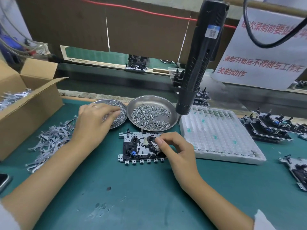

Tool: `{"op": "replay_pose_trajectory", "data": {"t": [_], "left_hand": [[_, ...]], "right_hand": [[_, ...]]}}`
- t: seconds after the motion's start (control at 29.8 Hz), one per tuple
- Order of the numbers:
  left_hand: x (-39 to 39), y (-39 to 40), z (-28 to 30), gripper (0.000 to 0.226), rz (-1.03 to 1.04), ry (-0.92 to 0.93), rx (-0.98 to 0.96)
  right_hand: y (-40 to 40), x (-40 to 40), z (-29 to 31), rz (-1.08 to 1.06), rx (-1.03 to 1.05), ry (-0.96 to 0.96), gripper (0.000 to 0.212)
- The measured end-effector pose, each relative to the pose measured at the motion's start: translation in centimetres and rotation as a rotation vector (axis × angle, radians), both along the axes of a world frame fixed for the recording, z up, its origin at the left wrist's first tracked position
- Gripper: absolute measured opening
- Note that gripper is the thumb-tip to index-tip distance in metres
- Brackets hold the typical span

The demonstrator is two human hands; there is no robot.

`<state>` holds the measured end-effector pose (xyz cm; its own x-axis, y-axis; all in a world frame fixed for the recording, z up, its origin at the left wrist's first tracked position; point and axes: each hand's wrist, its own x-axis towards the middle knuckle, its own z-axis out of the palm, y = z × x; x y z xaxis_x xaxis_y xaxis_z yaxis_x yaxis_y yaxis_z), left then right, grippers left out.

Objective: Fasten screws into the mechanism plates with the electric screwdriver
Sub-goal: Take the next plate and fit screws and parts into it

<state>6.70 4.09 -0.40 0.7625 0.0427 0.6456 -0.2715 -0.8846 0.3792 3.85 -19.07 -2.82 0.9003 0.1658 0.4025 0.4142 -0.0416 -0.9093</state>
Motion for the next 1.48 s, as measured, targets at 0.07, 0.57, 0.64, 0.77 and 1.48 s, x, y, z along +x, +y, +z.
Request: {"op": "replay_pose_trajectory", "data": {"t": [0.07, 0.57, 0.64, 0.77, 1.48], "left_hand": [[-1.4, -2.2, 0.6, 0.024, -0.317, -0.019, -0.053], [-2.8, -5.9, 0.0, 0.020, -0.386, -0.097, -0.599], [-2.7, -5.8, 0.1, 0.020, -0.332, -0.060, -0.758], [-2.8, -5.7, 0.2, 0.020, -0.282, -0.020, -0.931], [-3.1, -6.3, 0.0, 0.015, -0.352, 0.098, -0.929]], "right_hand": [[0.0, 0.1, 0.0, 0.008, 0.012, 0.005, 0.008], [0.2, 5.0, 3.5, -0.179, -0.613, -0.245, 0.018], [0.6, 7.8, 4.6, -0.171, -0.954, -0.115, 0.028], [2.2, 10.5, 5.2, -0.119, -1.328, 0.115, 0.017], [0.6, 9.6, 4.3, -0.238, -0.818, 0.058, 0.018]]}}
